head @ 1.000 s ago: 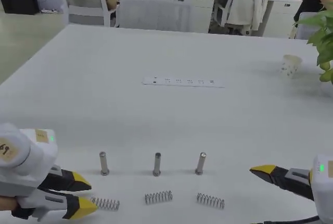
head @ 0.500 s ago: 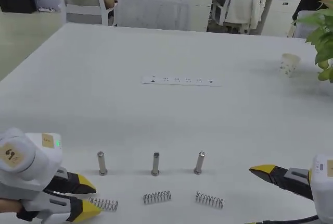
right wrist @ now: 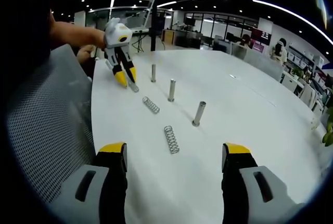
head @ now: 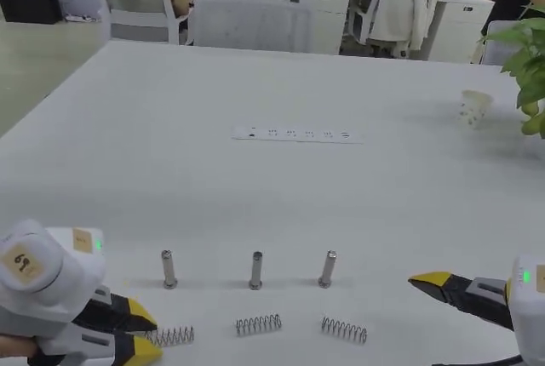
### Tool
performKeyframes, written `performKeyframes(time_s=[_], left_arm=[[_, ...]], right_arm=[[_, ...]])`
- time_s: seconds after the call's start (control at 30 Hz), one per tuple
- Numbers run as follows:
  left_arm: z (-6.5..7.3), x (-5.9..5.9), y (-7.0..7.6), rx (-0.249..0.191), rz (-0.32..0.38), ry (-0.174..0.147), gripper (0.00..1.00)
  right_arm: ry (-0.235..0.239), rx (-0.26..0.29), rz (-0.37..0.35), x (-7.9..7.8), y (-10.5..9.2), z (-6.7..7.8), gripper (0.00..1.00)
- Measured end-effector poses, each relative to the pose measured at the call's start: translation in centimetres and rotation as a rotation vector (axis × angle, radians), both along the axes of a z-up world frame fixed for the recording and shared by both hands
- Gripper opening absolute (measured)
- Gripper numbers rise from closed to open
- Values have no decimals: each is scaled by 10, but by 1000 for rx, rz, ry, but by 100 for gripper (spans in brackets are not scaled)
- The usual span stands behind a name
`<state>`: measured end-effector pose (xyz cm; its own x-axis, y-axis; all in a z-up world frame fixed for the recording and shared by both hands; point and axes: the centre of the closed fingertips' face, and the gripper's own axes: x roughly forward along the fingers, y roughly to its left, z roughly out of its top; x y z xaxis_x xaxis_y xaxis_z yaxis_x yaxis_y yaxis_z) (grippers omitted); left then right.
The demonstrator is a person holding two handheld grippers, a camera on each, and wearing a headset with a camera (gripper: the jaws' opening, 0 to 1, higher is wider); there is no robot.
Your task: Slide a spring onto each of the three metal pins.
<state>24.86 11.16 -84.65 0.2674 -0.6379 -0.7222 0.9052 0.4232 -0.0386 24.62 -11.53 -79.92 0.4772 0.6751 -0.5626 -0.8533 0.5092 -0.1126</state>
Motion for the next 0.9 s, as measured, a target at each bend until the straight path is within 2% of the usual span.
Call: performKeyframes(time_s=[0.47, 0.53, 0.77, 0.9], left_arm=[[-6, -1, 1, 28, -19, -19, 4], [-6, -1, 2, 37, -27, -32, 2], [-6, 1, 2, 30, -30, -36, 2], [1, 2, 1, 9, -19, -43, 2]], right_arm=[[-1, -1, 4, 0, -1, 0, 74], [-1, -1, 6, 0, 0, 0, 74], [-6, 1, 8, 0, 1, 2, 74], [-10, -1, 8, 0, 1, 4, 74]])
